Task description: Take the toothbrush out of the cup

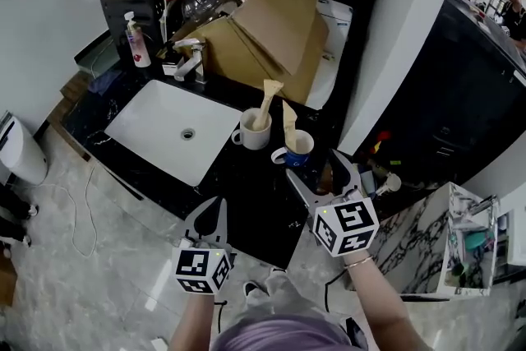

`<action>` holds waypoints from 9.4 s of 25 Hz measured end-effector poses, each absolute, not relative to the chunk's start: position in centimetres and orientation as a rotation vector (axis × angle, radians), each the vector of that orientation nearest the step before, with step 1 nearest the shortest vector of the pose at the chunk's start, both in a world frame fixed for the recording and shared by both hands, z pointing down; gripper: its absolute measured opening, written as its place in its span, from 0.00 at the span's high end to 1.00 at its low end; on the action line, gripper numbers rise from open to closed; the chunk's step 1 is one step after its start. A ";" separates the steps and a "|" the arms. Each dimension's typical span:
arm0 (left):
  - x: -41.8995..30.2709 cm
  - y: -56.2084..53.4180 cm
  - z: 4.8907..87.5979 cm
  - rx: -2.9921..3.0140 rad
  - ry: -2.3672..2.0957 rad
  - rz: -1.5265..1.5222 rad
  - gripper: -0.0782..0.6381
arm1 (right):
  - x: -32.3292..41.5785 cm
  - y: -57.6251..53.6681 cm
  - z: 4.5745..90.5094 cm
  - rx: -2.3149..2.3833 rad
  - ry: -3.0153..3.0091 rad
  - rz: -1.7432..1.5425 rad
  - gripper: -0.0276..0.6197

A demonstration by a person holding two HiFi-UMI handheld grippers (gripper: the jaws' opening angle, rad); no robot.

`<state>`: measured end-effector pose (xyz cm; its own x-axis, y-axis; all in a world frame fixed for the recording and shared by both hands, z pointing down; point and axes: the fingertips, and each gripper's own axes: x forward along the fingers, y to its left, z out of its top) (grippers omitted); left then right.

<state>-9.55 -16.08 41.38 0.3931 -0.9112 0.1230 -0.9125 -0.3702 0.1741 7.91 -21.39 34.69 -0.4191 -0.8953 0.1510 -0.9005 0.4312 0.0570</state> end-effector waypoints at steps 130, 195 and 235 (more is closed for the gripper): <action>-21.5 -13.9 46.7 2.000 -1.969 -0.004 0.89 | -8.6 -21.9 47.4 0.632 -2.255 -0.277 0.78; -12.5 -28.9 40.9 2.365 -1.748 0.013 0.89 | 0.4 -40.2 36.3 1.351 -2.516 0.297 0.73; -14.1 -20.2 37.0 2.369 -1.853 -0.081 0.89 | 3.2 -27.7 21.5 1.519 -2.904 0.012 0.87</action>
<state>-14.07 -20.18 37.04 0.2432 -0.9692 0.0396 -0.9621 -0.2358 0.1372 3.16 -27.71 21.47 -0.5632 -0.8181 -0.1165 -0.8171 0.5724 -0.0688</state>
